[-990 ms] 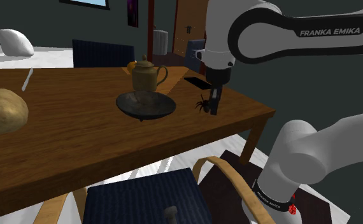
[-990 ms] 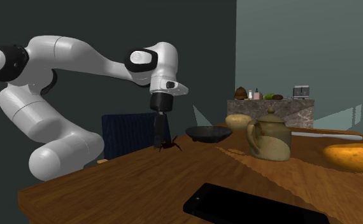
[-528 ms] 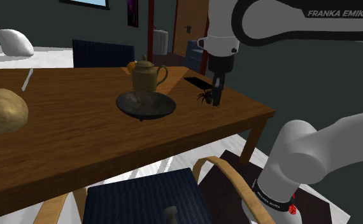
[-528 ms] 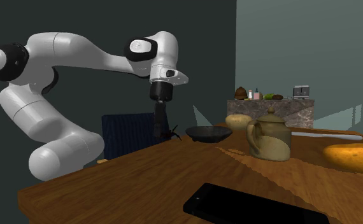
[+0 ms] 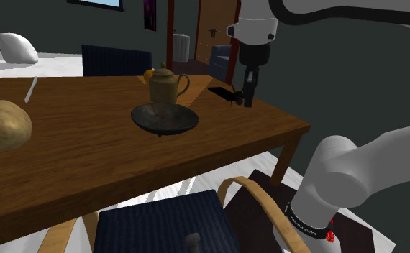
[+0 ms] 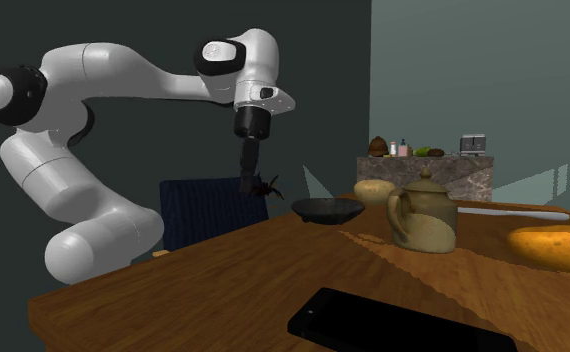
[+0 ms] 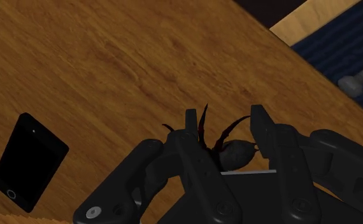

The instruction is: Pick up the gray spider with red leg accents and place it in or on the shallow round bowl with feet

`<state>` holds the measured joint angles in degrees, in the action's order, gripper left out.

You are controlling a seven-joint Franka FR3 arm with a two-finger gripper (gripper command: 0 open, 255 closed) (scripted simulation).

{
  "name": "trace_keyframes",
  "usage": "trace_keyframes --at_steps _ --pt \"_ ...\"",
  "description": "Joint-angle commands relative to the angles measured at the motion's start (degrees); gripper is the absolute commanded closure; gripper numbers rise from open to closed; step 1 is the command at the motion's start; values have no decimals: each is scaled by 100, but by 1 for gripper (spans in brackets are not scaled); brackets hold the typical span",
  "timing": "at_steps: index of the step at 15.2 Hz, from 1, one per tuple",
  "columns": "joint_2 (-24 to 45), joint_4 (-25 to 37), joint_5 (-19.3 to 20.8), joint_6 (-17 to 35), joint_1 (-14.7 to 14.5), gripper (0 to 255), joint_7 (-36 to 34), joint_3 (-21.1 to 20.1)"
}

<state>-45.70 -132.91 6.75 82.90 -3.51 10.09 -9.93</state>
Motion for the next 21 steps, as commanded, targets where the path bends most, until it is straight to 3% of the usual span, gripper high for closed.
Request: trace_keyframes --at_steps 1,5,14,15,16,21 --pt "55 179 14 -123 14 255 27 6" --pt "156 534 36 -372 38 255 75 11" --pt "1809 1774 -265 -100 64 255 -952 -926" --pt "1583 1578 -246 -109 59 255 -810 -801" --pt "1583 1578 -246 -109 58 0 -810 -801" --pt "1669 965 -1075 1306 753 0 -3480 -963"
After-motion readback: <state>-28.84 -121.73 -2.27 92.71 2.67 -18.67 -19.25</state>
